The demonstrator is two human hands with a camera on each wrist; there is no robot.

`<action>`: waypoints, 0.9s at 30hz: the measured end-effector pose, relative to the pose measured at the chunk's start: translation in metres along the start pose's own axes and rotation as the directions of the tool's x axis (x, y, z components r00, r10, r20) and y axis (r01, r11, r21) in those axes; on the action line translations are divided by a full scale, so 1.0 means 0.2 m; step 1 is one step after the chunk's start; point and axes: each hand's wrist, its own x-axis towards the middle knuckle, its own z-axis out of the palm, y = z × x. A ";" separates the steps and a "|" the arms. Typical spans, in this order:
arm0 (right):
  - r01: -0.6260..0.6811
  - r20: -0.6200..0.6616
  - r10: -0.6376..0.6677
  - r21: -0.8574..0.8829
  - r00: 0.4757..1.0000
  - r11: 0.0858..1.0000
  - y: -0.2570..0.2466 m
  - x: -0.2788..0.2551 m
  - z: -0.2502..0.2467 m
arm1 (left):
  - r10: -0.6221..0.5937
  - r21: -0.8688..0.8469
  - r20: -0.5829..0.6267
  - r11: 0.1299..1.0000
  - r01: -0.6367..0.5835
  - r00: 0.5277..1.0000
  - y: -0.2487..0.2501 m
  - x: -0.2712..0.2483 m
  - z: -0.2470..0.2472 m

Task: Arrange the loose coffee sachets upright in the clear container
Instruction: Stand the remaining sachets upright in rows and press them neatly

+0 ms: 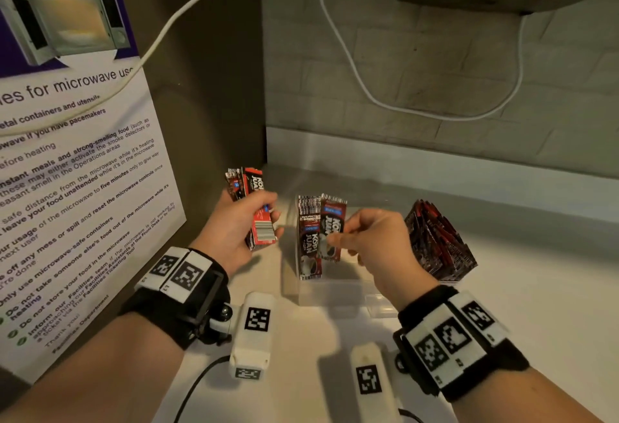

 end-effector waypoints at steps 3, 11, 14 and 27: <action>-0.113 0.047 0.120 -0.122 0.992 0.986 0.04 0.06 0.04 | 0.002 0.123 0.006 0.992 -0.003 1.000 -0.06 -0.01 -0.02; -0.111 0.140 0.174 -0.371 0.975 0.922 0.06 0.13 0.14 | 0.036 0.370 0.018 0.928 -0.040 0.999 -0.18 -0.02 0.00; -0.071 0.129 0.145 -0.459 0.981 0.886 0.05 0.14 0.17 | 0.060 0.397 0.013 0.916 -0.060 0.998 -0.20 -0.02 0.03; 0.102 0.252 0.138 -0.747 0.958 0.657 0.14 0.21 0.24 | 0.086 0.389 -0.018 0.918 -0.072 0.996 -0.22 0.05 0.05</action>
